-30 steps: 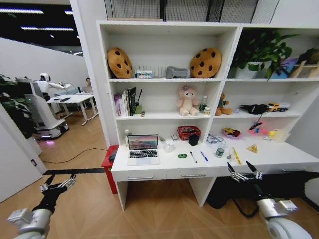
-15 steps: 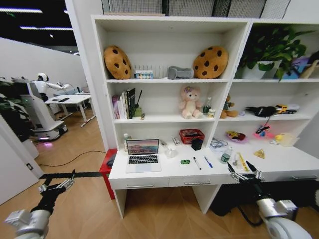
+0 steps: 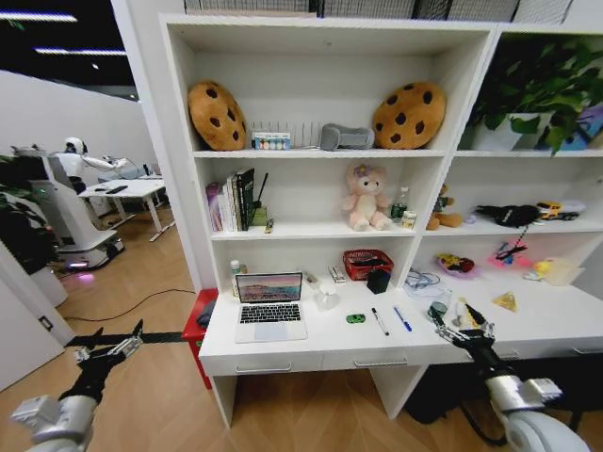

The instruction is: Organize the objects on the table.

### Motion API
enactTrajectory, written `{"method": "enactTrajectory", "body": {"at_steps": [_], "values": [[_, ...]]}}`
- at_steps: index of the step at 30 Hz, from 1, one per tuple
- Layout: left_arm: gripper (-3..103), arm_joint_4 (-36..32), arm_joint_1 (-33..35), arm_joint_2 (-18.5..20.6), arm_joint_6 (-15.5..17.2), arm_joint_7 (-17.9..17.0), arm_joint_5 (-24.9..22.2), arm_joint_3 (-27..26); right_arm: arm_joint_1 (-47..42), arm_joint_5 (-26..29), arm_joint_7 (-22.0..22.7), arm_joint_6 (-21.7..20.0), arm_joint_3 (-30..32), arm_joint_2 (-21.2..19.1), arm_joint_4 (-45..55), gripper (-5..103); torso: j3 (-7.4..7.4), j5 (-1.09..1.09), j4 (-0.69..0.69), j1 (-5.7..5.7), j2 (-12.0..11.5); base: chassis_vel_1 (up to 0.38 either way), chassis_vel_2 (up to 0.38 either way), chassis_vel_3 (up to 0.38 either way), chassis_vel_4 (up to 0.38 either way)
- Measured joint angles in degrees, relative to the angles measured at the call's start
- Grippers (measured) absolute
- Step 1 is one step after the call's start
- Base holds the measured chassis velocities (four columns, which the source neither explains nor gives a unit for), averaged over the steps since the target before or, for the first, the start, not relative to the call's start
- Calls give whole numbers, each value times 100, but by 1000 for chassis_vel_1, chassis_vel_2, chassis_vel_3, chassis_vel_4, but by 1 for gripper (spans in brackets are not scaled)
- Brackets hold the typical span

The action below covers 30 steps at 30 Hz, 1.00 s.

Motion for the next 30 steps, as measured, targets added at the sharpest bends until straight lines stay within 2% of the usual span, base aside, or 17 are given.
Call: {"method": "enactTrajectory", "body": {"at_steps": [21,26,30], "values": [[99,-4,6,15,3,2,-10,-7,-14,-18,8,-8,-5,23,12,100,0,-1,0,0,0,-101,98,103,-102],[101,-22,20,15,25,1,-65,-12,5,-100,258,-37,-21,29,17,100,0,-2,0,2,-2,-82,88,101,-88],[93,-48,0,12,115,-27,32,2,22,-248,332,-56,-21,27,10,100,1,-2,0,2,-2,-10,16,16,-11]]}}
